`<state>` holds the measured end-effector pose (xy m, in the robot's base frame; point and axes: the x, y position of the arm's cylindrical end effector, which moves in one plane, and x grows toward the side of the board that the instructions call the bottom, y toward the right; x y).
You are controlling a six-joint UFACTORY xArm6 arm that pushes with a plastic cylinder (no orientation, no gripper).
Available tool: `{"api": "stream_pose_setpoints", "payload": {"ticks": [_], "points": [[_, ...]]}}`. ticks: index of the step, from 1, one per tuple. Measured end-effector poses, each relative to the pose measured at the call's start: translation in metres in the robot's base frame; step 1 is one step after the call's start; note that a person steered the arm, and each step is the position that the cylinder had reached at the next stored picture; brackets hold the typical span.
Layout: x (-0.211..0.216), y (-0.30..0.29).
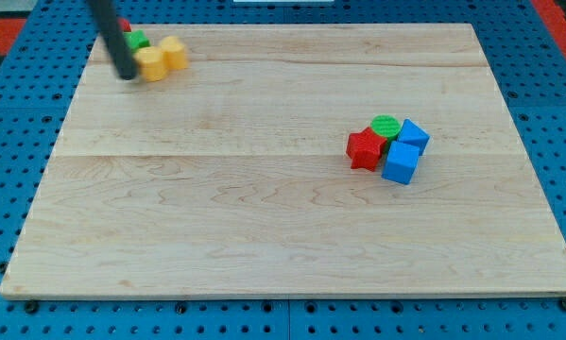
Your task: Push the red circle below the yellow hexagon
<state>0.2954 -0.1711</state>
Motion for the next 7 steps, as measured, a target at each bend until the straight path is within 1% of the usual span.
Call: {"api": "stream_pose_setpoints", "payload": {"ticks": [1, 2, 3, 4, 5, 7], "points": [[0.0, 0.094], [0.017, 0.1], [-0.014, 0.135], [-0.096, 0.143], [-0.103, 0.124], [-0.103, 0.051]]}}
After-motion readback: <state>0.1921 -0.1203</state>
